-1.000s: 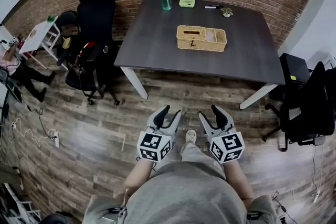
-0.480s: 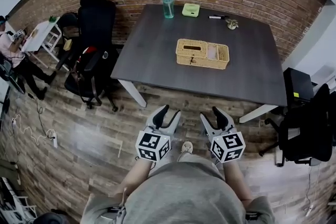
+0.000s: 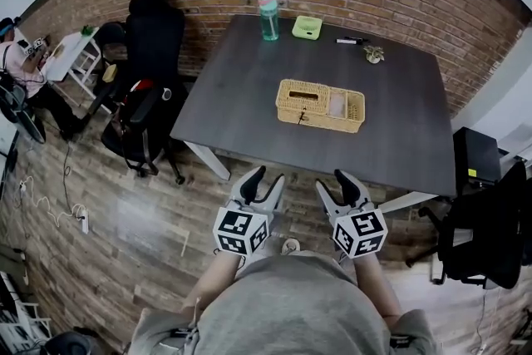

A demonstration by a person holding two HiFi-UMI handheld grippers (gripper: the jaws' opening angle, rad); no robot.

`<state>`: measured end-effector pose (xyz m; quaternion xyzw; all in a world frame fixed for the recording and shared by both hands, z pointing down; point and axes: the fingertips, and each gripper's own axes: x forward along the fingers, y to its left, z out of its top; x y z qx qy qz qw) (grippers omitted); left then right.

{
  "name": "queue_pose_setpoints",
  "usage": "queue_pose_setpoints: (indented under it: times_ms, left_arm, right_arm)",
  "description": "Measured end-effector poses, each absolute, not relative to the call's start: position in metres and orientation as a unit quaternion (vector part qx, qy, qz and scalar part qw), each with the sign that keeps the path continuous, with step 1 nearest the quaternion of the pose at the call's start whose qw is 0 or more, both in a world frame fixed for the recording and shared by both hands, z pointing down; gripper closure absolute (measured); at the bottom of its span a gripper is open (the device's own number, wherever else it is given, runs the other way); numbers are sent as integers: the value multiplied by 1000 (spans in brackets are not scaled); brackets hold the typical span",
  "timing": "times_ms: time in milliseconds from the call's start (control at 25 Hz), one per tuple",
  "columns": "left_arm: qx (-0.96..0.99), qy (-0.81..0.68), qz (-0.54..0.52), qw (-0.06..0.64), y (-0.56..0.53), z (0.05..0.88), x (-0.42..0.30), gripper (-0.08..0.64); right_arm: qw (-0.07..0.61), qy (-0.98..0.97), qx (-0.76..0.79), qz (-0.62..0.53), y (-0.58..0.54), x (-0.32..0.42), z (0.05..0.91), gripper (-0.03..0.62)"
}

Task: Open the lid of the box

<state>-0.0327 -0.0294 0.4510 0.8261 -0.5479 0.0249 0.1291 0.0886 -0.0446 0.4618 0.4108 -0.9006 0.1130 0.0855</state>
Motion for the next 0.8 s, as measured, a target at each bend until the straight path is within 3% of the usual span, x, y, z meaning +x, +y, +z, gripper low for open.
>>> queue_pose_setpoints:
  times_ms: [800]
  left_arm:
    - [810,-564,37,158,-83,474,-19,382]
  right_arm:
    - [113,-907,389,119,-107,97,487,380]
